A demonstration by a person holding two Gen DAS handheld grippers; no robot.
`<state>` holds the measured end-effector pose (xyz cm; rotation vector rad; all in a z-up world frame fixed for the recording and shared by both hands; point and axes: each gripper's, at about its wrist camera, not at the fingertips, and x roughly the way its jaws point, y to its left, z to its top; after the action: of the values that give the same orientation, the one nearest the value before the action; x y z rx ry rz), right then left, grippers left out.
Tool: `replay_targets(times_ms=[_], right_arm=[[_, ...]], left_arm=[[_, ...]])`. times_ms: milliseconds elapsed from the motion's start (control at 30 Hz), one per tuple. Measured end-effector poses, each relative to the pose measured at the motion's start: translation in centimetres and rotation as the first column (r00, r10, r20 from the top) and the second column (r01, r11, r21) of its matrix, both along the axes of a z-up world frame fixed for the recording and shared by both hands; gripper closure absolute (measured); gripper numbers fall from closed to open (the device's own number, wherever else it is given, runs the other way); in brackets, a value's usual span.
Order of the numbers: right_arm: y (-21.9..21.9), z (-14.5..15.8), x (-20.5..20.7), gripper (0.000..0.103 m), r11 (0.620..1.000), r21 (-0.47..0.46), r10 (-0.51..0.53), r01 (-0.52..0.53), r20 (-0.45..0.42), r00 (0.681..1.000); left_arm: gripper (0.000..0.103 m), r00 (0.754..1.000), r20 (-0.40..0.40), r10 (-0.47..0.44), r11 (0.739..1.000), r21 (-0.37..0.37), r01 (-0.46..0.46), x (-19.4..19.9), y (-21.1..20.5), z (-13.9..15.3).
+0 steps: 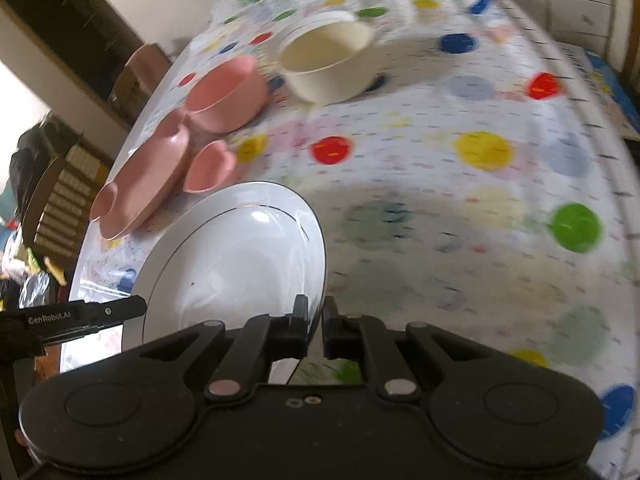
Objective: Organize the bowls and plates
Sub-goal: 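Lift the large white plate and carry it toward the tablecloth edge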
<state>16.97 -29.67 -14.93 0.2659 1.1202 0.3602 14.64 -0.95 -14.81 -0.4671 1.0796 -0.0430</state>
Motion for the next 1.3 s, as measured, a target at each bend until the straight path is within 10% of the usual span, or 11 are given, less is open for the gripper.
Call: replay_targets(times_ms=[667,1300], right_arm=[[-10.5,-1.6,-3.1,0.097,0.979,-0.032,-0.203,0.204,0.005,0.979],[-10.5,-2.3,-3.2,0.089,0.969,-0.107,-0.222,0.22,-0.007,0.975]], left_arm=[[0.085,0.964,-0.018,-0.265,0.964,0.021,0.265,1.3,-10.5,-1.2],[0.085,0.967,-0.057,-0.248,0.966,0.06,0.252,0.8,-11.1,-1.4]])
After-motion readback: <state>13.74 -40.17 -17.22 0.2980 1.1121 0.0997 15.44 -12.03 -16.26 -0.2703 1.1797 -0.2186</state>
